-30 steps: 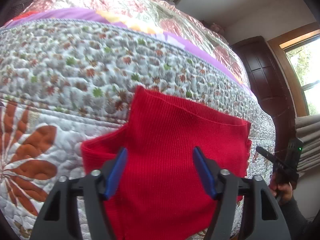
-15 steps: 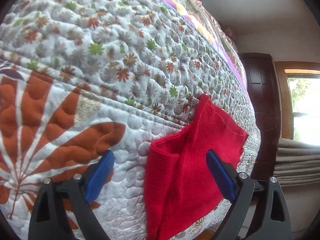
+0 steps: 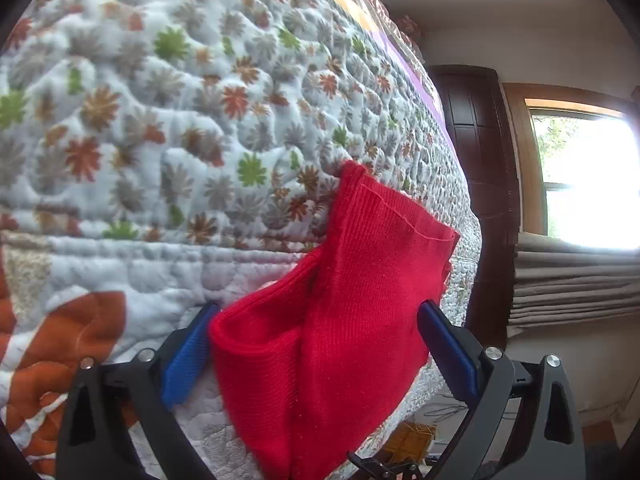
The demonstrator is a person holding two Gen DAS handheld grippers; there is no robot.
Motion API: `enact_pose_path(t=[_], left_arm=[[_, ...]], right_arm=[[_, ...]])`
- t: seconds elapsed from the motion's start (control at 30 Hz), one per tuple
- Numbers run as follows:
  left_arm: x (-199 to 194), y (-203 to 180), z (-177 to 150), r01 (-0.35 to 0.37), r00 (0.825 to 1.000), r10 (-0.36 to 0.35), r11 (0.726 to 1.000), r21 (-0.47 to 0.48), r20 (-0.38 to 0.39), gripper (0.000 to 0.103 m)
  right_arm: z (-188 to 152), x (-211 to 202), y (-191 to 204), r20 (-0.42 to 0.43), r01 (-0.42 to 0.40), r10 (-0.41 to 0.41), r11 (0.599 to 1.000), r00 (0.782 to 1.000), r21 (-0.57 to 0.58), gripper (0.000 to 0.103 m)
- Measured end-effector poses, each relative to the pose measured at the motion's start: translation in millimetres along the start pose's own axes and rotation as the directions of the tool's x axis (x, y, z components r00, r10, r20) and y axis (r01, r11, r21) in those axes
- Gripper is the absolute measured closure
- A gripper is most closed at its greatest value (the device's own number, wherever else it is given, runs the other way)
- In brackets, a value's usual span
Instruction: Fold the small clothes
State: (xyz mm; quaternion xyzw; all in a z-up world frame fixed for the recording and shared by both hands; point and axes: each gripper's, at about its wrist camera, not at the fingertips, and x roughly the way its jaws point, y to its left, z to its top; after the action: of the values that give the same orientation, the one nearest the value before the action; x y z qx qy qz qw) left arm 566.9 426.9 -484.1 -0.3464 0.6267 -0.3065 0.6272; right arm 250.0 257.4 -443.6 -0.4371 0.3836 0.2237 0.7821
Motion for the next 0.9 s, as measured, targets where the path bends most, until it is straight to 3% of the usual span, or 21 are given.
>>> enact_pose_path(t=[0.07,0.2,0.23,0.27,0.3,0.33,0.37,0.47,0.63,0.9], left_arm=[[6,-2,5,0.005,1.0,-0.005,1.0,0.0,-0.015,0.005],[15,-13,12,-0.06,0.997,0.061,0.998,0.03,-0.056,0.009],[17,-16,12,-0.078,0.994,0.081,0.996,0.04,-0.067,0.027],[20,-17,13,-0.105,0.991,0.108,0.994,0.042,-0.083,0.058],[23,-17,14,-0.122,0.987,0.125,0.992,0.032,-0.1,0.068],[28,-20,14,-0.125,0.985,0.127,0.992,0.021,-0.116,0.081],[31,-22,14,-0.137,0.983,0.139,0.99,0.022,-0.122,0.08],[35,-29,13,-0.174,0.976,0.175,0.984,0.021,-0.126,0.084],[23,-52,10,-0.19,0.977,0.191,0.982,0.016,-0.096,0.088],[9,-125,-4,-0.167,0.984,0.17,0.984,0.059,-0.057,0.089]], right_arm=[[7,5,-2,-0.001,0.009,-0.009,1.0,1.0,0.007,0.031],[22,12,-8,-0.012,0.014,-0.014,0.999,1.0,0.038,0.038],[24,11,-9,-0.016,0.014,-0.013,0.999,1.0,0.046,0.042],[24,8,-8,-0.02,0.005,-0.004,0.998,1.0,0.058,0.052],[25,8,-10,-0.027,-0.006,0.008,0.997,1.0,0.075,0.057],[26,8,-12,-0.034,-0.02,0.023,0.996,0.999,0.091,0.07],[27,7,-14,-0.044,-0.035,0.04,0.994,0.998,0.107,0.078],[32,3,-24,-0.053,-0.055,0.063,0.987,0.997,0.15,0.089],[43,-20,-51,-0.024,-0.066,0.074,0.968,0.997,0.242,0.096],[42,-69,-95,0.023,-0.072,0.068,0.911,0.997,0.406,0.097]])
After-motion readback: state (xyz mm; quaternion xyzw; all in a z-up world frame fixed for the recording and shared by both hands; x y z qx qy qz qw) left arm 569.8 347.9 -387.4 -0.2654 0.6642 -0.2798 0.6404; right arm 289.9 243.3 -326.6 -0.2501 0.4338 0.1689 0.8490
